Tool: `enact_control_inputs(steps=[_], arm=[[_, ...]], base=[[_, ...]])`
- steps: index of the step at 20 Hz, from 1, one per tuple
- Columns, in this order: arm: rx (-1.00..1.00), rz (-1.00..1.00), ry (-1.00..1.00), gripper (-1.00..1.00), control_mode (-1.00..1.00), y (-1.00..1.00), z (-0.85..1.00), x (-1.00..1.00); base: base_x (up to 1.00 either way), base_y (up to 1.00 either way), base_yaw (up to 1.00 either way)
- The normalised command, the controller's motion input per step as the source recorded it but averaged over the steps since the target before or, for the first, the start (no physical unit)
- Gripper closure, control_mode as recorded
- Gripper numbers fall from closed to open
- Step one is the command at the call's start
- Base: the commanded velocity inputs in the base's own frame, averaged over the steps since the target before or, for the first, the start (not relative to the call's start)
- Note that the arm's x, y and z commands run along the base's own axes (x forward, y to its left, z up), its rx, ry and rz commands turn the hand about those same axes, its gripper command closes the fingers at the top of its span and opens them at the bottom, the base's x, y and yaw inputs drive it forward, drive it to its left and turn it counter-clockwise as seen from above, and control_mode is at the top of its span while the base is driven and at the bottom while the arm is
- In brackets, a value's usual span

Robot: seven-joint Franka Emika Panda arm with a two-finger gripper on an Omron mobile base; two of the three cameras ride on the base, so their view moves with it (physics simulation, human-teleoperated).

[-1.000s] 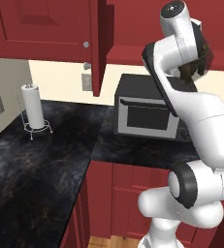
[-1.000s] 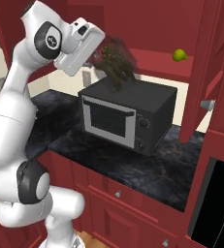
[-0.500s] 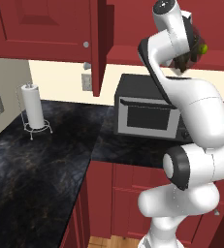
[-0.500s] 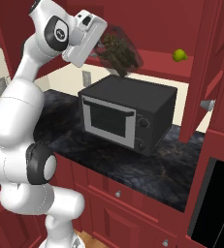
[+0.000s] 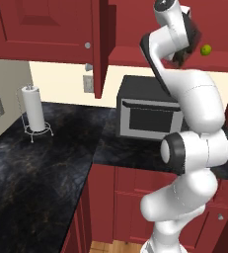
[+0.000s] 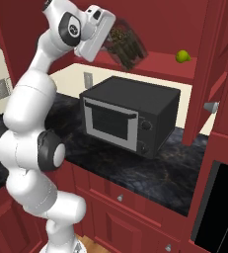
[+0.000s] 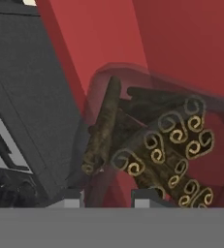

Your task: Pick the jar and candle from the dining table and place them in the open cabinet. Close the cabinet after placing the objects.

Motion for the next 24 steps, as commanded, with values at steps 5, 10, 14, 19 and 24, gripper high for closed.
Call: enact_control_inputs(steps=[5, 10, 14, 19, 24], arm=[[-0.08, 0.02, 0.0, 1.0, -1.0, -0.23, 0.1, 0.45], [-0.07, 0.03, 0.0, 1.0, -1.0, -0.23, 0.05, 0.47], [-0.04, 0.04, 0.03, 1.0, -1.0, -0.22, 0.01, 0.49], [-0.08, 0.04, -0.01, 1.0, -1.0, -0.21, 0.0, 0.37], [-0.07, 0.01, -0.06, 1.0, -1.0, -0.07, 0.0, 0.23]], base=[[0.0, 0.0, 0.0], [0.0, 0.0, 0.0], [0.0, 0.0, 0.0], [0.0, 0.0, 0.0], [0.0, 0.0, 0.0]])
